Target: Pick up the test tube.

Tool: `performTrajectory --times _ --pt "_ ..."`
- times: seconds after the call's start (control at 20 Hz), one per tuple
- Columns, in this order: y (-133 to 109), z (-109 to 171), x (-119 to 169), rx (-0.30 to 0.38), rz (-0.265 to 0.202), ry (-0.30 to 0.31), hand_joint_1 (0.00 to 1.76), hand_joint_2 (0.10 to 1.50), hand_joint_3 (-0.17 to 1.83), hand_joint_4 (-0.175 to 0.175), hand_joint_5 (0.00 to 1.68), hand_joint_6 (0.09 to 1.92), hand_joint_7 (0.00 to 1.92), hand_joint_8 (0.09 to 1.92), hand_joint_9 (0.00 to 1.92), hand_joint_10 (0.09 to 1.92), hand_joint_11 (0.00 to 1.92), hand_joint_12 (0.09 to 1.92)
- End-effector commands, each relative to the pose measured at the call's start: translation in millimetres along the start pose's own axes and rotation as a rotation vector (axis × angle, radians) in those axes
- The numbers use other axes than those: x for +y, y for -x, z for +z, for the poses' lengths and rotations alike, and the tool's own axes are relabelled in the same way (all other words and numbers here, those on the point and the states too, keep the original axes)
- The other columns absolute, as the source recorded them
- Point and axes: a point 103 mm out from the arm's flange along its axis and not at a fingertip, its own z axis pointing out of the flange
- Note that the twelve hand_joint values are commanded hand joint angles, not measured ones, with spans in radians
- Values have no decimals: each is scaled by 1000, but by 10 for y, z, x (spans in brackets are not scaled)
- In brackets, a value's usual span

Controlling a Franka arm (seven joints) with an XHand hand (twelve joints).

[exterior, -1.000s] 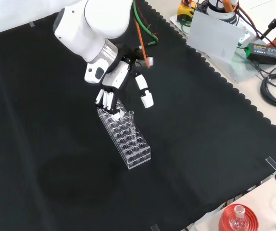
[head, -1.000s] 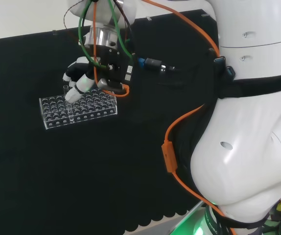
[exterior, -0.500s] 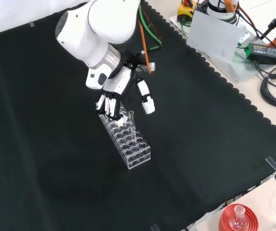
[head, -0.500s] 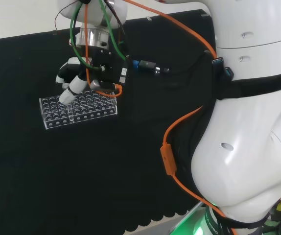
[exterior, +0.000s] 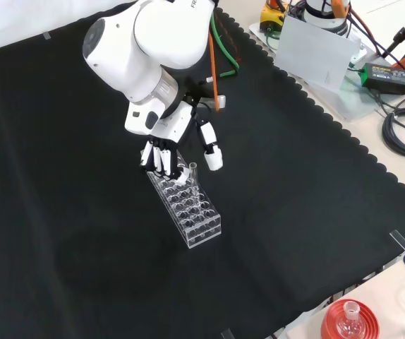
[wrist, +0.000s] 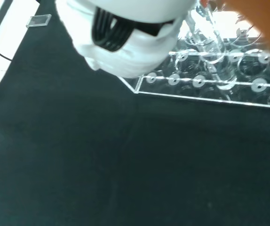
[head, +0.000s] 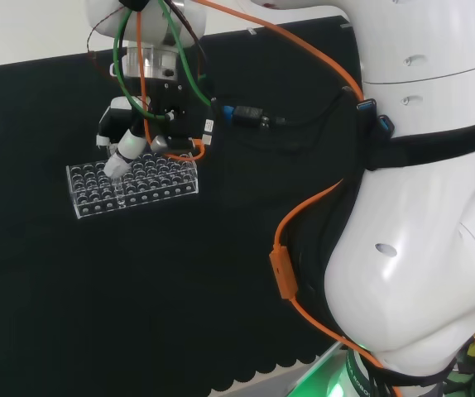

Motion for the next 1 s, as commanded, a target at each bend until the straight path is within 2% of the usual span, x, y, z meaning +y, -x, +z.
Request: performTrajectory --times 0.05,0.25,0.4,0.5,0.65,1.0 --pt "20 -11 36 -35 -1 9 1178 610 798 -175 778 955 967 791 691 809 177 1519" --pt "34 -33 76 -42 0 19 1184 613 800 -175 814 952 1004 789 725 792 202 1512" --pt "33 -56 110 -50 0 27 1163 895 392 -175 957 1006 1034 785 755 778 227 1508" --pt "24 -76 132 -55 -2 36 1161 966 271 -175 985 999 1050 783 773 773 240 1504" --pt "9 -90 157 -66 -4 41 1163 998 198 -175 1006 972 1079 773 813 748 264 1493" --pt "4 -102 156 -65 -1 48 1166 1001 176 -175 1025 943 1110 767 851 734 295 1480"
